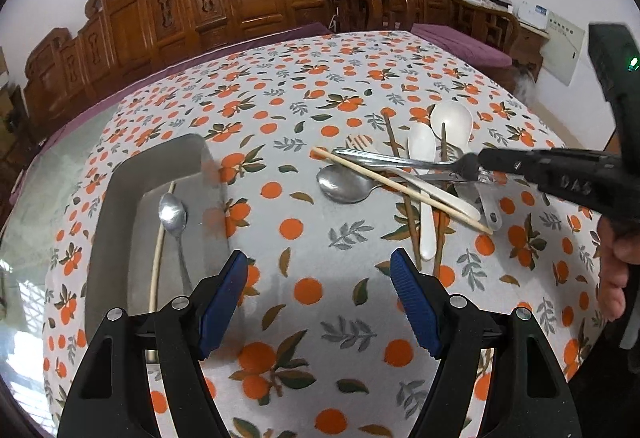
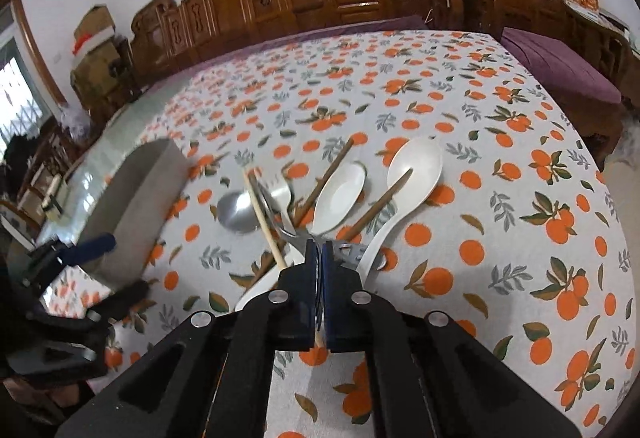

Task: Organize utensils
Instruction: 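Lift the metal fork with the right gripper while the left gripper grasps another chopstick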

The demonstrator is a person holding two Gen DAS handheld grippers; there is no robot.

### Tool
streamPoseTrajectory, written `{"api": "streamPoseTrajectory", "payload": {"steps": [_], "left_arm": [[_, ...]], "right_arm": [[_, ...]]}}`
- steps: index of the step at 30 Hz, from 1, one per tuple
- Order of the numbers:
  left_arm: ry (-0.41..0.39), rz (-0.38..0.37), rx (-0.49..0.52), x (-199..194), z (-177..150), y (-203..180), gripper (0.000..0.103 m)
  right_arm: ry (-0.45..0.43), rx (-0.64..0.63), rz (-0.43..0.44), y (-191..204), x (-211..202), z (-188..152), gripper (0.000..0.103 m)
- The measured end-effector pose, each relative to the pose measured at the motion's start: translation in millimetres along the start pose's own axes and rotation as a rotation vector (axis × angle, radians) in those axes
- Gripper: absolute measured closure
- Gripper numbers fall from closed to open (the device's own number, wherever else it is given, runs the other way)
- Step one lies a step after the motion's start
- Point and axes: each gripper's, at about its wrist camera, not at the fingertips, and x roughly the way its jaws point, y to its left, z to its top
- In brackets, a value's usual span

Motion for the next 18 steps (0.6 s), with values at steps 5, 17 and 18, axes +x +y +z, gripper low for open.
{"api": "streamPoseTrajectory", "payload": {"steps": [5,17,18], "left_arm": [[0.022,0.005,-0.002,12.9,10.0,-18.3,0.033],[0.094,-0.003,-0.056,60.9,38.4,-45.3,0.048],[0.101,-0.008,-0.068,64.6,39.8,-45.8,0.052]], "right_arm": [[-0.052,0.041,0.0,-14.5,-12.4,7.3,0.1],[-0.097,0.155,-0.005,-55.2,-22.4,11.8,0.1],[-0.097,0.158,-0.002,-55.5,-22.1,12.0,0.1]]}}
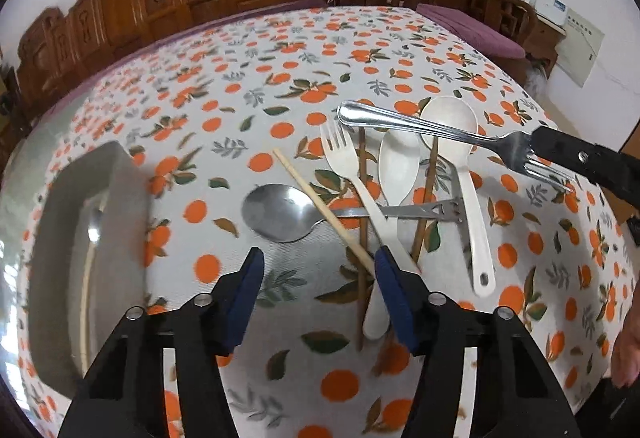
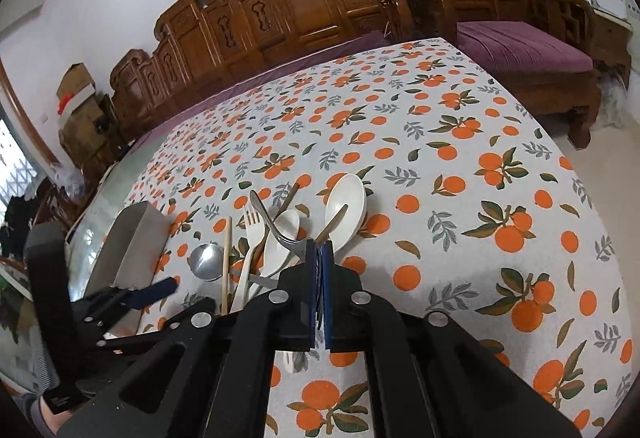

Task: Organize utensils
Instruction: 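Lift the metal fork with the right gripper while the left gripper grasps another chopstick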

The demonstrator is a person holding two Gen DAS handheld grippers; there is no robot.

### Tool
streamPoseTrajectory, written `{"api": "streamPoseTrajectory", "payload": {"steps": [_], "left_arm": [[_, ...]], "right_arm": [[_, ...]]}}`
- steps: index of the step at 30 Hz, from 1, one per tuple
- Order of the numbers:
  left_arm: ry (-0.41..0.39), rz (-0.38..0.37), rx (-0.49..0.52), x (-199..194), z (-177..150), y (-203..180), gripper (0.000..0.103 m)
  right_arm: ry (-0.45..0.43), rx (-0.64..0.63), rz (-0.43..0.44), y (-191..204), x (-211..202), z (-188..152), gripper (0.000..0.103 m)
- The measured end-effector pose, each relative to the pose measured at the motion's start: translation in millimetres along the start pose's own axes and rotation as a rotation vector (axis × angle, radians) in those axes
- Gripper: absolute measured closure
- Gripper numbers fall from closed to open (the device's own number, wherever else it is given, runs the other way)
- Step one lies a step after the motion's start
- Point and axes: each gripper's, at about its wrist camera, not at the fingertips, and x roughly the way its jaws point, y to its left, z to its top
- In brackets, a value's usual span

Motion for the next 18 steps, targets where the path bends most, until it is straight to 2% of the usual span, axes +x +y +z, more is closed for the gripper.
{"api": "streamPoseTrajectory", "payload": {"steps": [2,4,7,10,11,14,16,18], "left_arm": [[0.013,-0.002,-0.02,5.0,2.5,0.1,0.063],[0.023,-0.027,-0.044,8.6,5.5,0.7,0.064],[0.031,-0.021,-0.039,13.6,8.6,-2.3,0.069],[0.06,-0.039,-0.051,20.4,9.4,-2.7,0.077],[0.066,-0.054,-0.058,21.6,8.7,-2.8,0.085],[0.064,-0.055,-0.055,21.1,7.0,-5.5,0.09],[0.072,-0.056,-0.052,20.5,6.4,-6.0,0.097],[0.078,-0.067,-0.055,19.3,5.8,-4.5,0.099]], "right_arm": [[0.001,-0.001,0.005,0.7,0.9,0.4,0.1],[0.0,-0.005,0.01,2.3,1.6,0.2,0.1],[0.003,-0.008,0.016,4.7,2.4,0.3,0.1],[0.006,-0.009,0.018,5.9,3.1,0.0,0.099],[0.006,-0.01,0.017,6.2,3.5,-0.1,0.099],[0.006,-0.008,0.016,6.1,3.5,-0.4,0.099],[0.006,-0.008,0.016,6.3,3.6,-0.6,0.099],[0.005,-0.01,0.016,6.6,3.4,-0.7,0.099]]}}
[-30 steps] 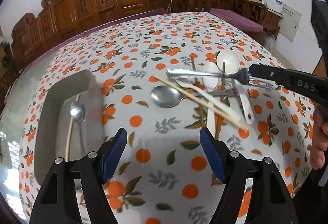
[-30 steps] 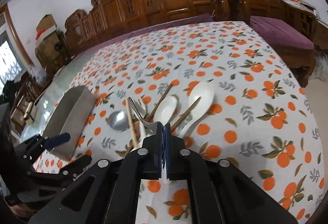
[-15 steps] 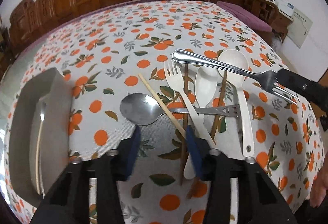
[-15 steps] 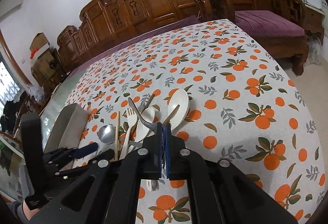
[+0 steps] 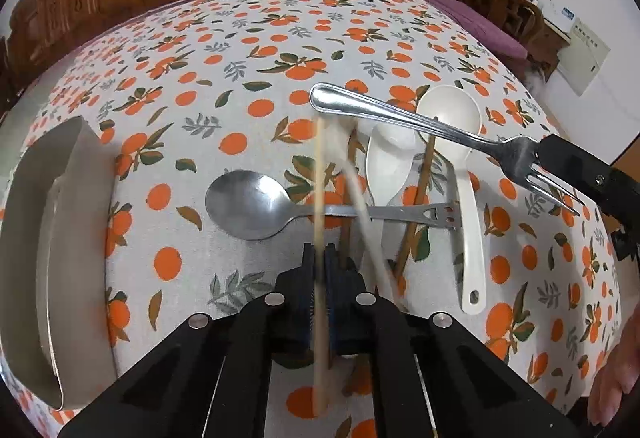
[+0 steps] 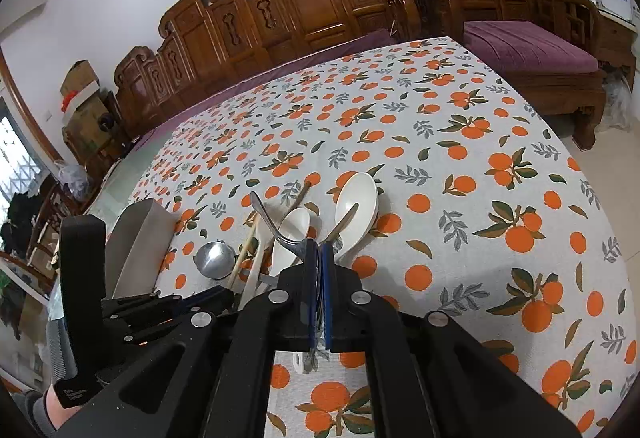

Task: Organize utensils
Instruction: 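Lift the metal fork with the right gripper while the left gripper grasps another chopstick, then carry the chopstick into the silver tray with the left gripper and release it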

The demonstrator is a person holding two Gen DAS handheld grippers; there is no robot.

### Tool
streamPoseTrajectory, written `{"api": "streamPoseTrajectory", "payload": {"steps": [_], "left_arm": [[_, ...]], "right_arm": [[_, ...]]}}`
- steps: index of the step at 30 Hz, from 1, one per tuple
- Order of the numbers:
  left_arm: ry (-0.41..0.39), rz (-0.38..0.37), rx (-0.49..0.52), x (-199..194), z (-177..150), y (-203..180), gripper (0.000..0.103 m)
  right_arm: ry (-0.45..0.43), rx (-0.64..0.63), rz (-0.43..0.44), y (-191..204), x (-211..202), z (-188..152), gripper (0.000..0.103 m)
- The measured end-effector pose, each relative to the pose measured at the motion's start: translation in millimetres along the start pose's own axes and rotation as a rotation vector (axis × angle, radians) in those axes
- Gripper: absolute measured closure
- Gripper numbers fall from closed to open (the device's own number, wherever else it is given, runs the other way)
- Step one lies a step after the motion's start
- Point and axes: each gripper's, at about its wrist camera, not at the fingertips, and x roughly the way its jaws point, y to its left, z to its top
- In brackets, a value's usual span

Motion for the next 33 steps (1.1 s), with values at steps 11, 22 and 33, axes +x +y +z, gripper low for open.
{"api": "streamPoseTrajectory", "payload": {"steps": [11,22,33], "left_arm": [[-0.057,0.023,-0.009,-37.8,-7.4,26.0,0.099],[-0.098,0.053,-0.005,-74.0,-11.5,65.1,0.099],[-0.109,0.082,-0.007,-102.3,-16.9,114.7,0.099]], "right_arm": [[-0.006,-0.038,0.017,14.4,-0.6,0.1,0.099],[0.005,-0.117,0.036,45.1,2.9,-3.6,0.099],[0.016,-0.204,0.044,72.9,5.8,-11.6,0.1]]}}
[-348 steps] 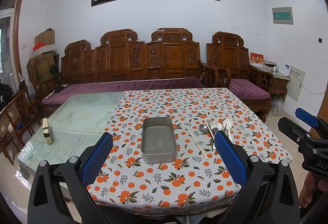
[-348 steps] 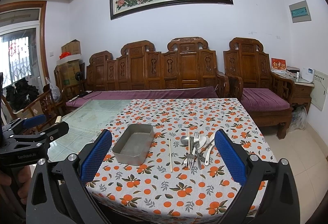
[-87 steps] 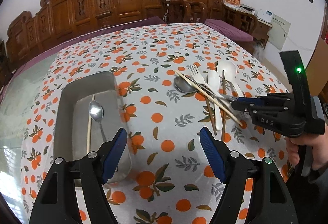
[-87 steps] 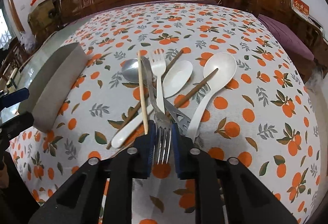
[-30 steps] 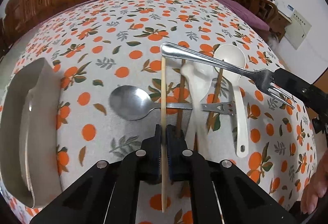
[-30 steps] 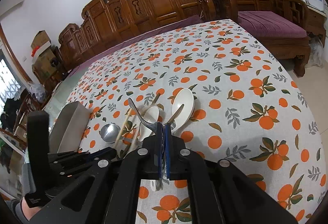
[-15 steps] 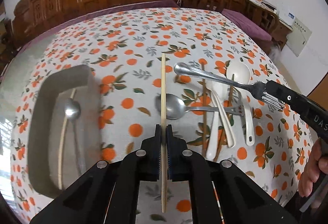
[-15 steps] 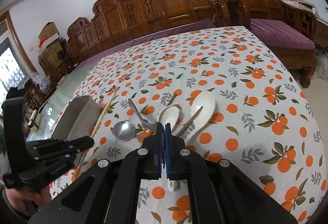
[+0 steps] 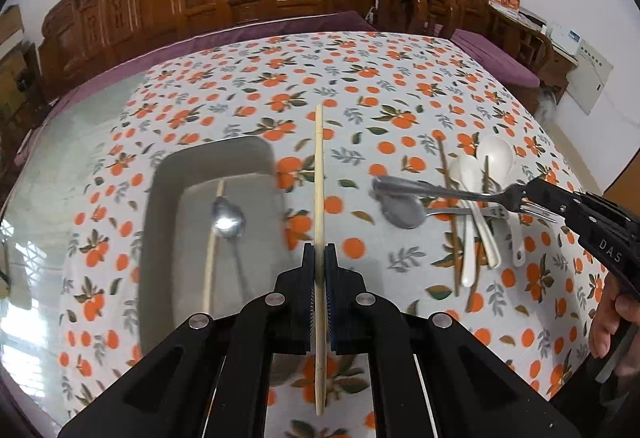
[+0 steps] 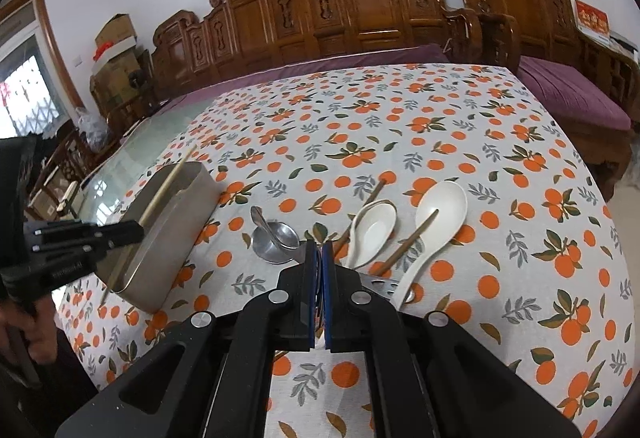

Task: Organize utensils
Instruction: 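Carry the chopstick into the silver tray with the left gripper and release it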

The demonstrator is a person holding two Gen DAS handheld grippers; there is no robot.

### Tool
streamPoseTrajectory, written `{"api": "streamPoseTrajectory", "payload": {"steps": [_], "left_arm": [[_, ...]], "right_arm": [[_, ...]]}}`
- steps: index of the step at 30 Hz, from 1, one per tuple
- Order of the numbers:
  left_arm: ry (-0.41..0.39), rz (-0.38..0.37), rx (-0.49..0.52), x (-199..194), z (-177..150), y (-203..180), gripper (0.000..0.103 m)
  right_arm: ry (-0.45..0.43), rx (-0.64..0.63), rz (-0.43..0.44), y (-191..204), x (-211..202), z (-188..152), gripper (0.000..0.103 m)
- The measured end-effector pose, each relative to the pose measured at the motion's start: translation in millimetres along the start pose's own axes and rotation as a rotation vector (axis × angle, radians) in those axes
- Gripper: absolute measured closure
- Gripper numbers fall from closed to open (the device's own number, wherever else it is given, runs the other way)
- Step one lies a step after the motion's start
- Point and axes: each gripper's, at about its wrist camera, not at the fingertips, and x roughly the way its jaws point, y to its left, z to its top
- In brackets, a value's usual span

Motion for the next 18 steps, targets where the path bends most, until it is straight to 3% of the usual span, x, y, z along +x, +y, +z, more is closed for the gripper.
{"api": "streamPoseTrajectory", "payload": {"steps": [9,18], "left_arm": [[0.006,0.009,-0.025,-4.9,-2.7,44.3,0.099],[0.062,0.009,-0.061,21.7,-9.2,79.5,0.099]], "right_arm": [[-0.04,-0.047,-0.011,17.0,-9.4,1.6,0.1],[-0.086,-0.077,-0.063,31.1,-18.1,10.9,0.1]]}}
